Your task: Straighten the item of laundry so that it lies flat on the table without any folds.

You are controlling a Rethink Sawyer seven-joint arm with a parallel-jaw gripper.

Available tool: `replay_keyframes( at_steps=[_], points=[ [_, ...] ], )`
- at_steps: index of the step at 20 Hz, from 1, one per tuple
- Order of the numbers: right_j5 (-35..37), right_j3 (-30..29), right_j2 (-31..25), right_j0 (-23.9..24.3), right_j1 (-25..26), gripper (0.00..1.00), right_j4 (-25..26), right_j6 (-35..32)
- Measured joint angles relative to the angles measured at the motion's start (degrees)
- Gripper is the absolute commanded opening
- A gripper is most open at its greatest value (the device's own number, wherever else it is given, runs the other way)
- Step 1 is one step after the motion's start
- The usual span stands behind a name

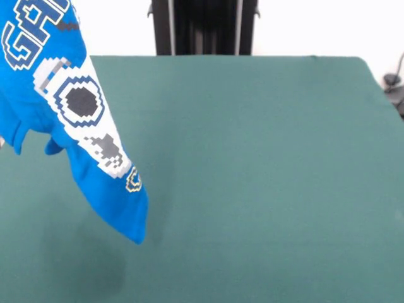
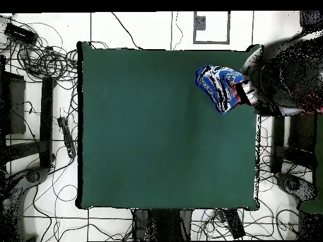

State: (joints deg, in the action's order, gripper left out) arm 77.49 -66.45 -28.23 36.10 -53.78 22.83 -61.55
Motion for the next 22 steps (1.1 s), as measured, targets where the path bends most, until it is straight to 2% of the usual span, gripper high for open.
replay_keyframes(
  at_steps=[7, 17, 22],
  points=[
    [-4.25, -3.79, 0.02, 1.25, -1.6, 0.0, -0.01, 0.0],
    [-15.88, -13.57, 0.02, 2.16, -4.93, 0.0, -0.18, 0.0],
    [-19.27, -15.27, 0.02, 2.07, -5.91, 0.0, 0.72, 0.0]
  ],
)
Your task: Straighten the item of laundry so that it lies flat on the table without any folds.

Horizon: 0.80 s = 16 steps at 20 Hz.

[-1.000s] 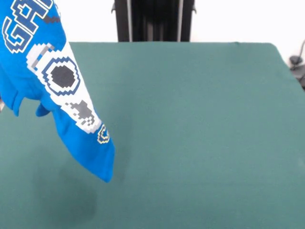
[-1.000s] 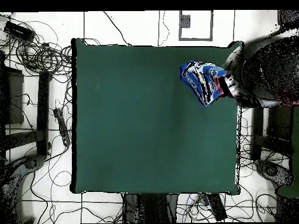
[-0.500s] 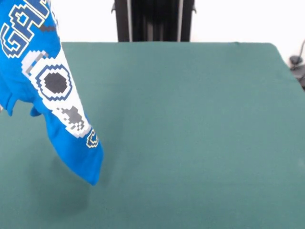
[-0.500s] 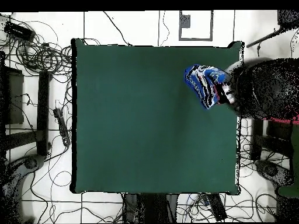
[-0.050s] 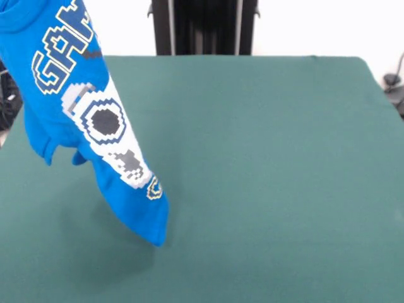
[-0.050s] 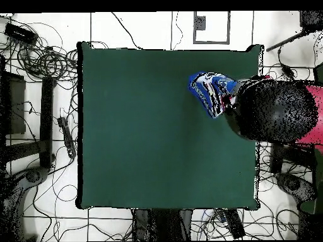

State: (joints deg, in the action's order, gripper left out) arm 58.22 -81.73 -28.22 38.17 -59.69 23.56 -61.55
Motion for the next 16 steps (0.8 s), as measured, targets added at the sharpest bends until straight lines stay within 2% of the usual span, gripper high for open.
replay_keyframes(
  at_steps=[16],
  points=[
    [-1.29, -0.14, 0.0, 0.02, -3.66, 0.0, 1.46, 0.0]
  ],
)
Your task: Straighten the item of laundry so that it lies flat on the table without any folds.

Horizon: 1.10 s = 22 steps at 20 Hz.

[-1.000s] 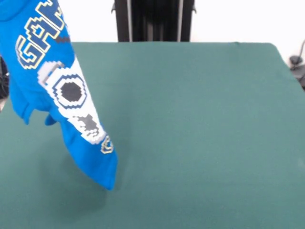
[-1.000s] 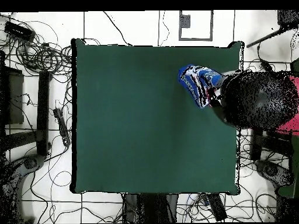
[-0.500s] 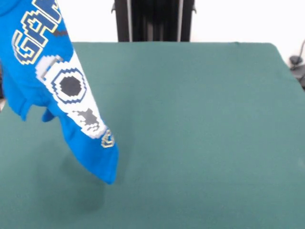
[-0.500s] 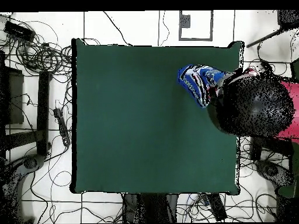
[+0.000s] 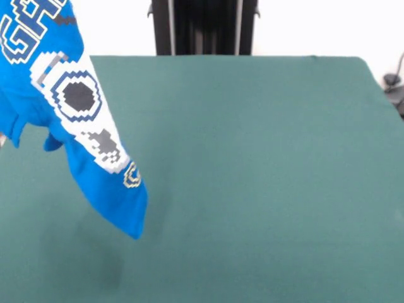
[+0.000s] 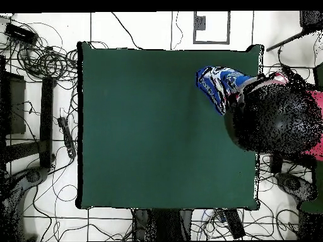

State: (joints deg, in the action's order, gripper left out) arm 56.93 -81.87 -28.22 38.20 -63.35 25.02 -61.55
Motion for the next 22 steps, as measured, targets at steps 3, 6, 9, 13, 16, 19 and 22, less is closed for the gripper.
replay_keyframes(
  at_steps=[3, 6, 9, 13, 16, 19, 22],
  points=[
    [0.01, 0.02, 0.0, 0.06, -0.01, 0.0, 0.15, 0.0],
    [0.01, 0.02, 0.0, 0.06, -0.02, 0.0, 0.24, 0.0],
    [-0.01, 0.01, 0.0, 0.08, 0.03, 0.0, 0.32, 0.0],
    [-0.84, -0.38, -0.01, 0.19, 0.72, 0.0, 0.52, 0.0],
    [-3.92, -1.7, 0.0, 0.53, 1.59, 0.0, 0.88, 0.0],
    [-7.55, -3.2, 0.0, 0.8, 2.63, 0.0, 1.53, 0.0],
    [-11.29, -5.14, 0.02, 0.87, 3.66, 0.0, 2.43, 0.0]
  ],
)
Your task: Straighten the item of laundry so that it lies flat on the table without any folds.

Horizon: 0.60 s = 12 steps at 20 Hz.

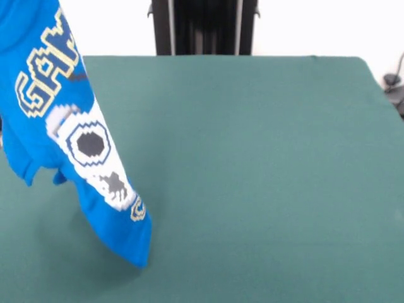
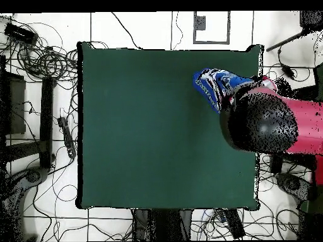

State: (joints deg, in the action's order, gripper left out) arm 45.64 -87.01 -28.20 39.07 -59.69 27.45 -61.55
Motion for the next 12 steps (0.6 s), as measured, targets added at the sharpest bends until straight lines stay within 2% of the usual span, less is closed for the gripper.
replay_keyframes(
  at_steps=[8, 12],
  points=[
    [-8.83, -5.73, 0.48, -0.14, 2.01, 0.0, 2.58, 0.0],
    [-13.33, -9.53, 2.87, -1.54, 2.63, 0.0, 3.46, -0.09]
  ],
)
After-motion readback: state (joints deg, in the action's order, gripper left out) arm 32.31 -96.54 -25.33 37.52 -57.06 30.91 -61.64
